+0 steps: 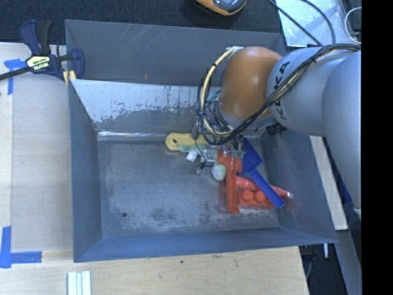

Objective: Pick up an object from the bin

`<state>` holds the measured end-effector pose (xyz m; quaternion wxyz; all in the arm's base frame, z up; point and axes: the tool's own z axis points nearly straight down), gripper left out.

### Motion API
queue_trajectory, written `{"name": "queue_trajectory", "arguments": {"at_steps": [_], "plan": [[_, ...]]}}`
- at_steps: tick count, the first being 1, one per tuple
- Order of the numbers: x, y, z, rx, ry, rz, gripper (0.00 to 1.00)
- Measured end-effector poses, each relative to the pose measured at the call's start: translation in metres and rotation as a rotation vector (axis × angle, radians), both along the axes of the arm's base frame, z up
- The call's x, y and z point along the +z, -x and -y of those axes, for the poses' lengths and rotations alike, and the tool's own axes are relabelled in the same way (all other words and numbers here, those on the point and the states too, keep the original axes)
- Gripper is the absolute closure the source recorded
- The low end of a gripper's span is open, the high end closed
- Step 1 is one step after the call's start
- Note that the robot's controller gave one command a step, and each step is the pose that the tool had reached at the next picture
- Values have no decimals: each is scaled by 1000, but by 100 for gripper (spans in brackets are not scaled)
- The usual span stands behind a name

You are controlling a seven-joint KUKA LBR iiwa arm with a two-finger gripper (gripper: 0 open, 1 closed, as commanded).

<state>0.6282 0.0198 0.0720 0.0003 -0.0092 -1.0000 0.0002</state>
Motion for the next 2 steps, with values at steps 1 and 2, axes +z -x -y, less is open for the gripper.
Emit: {"name": "queue_trajectory", "arguments": {"at_steps": [1, 2], "plan": [[58, 1, -115, -218, -8, 11, 0], [27, 32, 20, -174, 4, -1, 0]]}}
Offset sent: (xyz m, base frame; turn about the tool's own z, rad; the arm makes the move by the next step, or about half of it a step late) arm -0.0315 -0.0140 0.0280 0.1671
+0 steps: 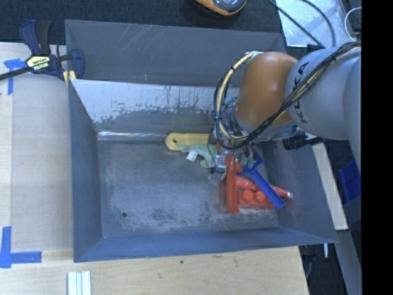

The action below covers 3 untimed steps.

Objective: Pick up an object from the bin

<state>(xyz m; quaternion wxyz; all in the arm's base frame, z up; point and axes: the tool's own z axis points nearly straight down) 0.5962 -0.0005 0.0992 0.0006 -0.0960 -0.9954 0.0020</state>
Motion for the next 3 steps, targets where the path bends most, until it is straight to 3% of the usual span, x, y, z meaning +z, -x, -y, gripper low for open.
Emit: {"name": "queue_trajectory", "arguments": {"at_steps": [1, 2, 3], "plan": [[-26, -28, -140, -200, -10, 11, 0], [-26, 2, 10, -238, -1, 9, 100], [-27, 2, 10, -238, 2, 9, 100]]}}
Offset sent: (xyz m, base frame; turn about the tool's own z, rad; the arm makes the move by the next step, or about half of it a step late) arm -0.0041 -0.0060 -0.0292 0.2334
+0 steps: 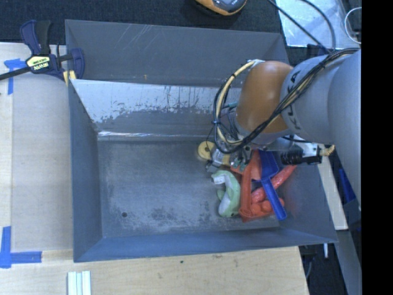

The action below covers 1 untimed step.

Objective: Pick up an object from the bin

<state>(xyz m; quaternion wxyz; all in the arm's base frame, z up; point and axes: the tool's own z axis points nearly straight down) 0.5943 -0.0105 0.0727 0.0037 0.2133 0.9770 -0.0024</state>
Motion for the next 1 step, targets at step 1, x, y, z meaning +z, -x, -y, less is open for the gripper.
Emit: {"name": "queue_trajectory", "arguments": {"at_steps": [1], "plan": [[2, 0, -1, 2, -1, 0, 100]]}}
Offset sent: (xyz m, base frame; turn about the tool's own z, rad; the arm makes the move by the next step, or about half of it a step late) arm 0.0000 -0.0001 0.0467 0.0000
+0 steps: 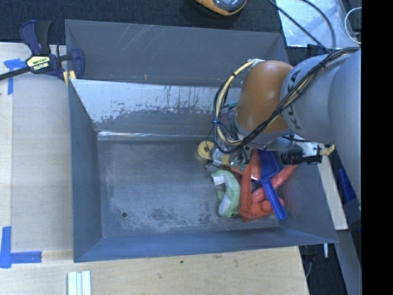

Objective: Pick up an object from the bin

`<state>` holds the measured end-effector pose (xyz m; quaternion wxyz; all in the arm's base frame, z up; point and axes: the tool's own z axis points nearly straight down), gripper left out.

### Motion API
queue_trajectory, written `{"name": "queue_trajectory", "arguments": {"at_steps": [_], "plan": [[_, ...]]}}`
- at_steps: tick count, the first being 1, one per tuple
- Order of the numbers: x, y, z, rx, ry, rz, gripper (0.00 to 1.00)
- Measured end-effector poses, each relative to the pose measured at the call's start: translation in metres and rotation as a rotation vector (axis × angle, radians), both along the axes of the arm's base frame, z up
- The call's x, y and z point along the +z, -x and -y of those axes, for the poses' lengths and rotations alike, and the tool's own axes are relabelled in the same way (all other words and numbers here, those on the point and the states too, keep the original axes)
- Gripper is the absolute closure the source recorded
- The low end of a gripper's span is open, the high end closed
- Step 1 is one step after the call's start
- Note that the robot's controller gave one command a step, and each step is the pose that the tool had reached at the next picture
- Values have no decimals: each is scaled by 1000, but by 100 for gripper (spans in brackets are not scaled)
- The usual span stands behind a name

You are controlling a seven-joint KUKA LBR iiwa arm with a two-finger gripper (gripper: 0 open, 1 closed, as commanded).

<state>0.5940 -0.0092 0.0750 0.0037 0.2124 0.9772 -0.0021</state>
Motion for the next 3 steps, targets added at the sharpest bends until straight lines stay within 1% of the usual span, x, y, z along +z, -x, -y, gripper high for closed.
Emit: {"name": "queue_trajectory", "arguments": {"at_steps": [1, 2, 3], "plan": [[10, 1, 0, -1, -1, -4, 100], [25, 0, 0, -1, -1, 2, 100], [31, 0, 0, -1, 0, 3, 100]]}}
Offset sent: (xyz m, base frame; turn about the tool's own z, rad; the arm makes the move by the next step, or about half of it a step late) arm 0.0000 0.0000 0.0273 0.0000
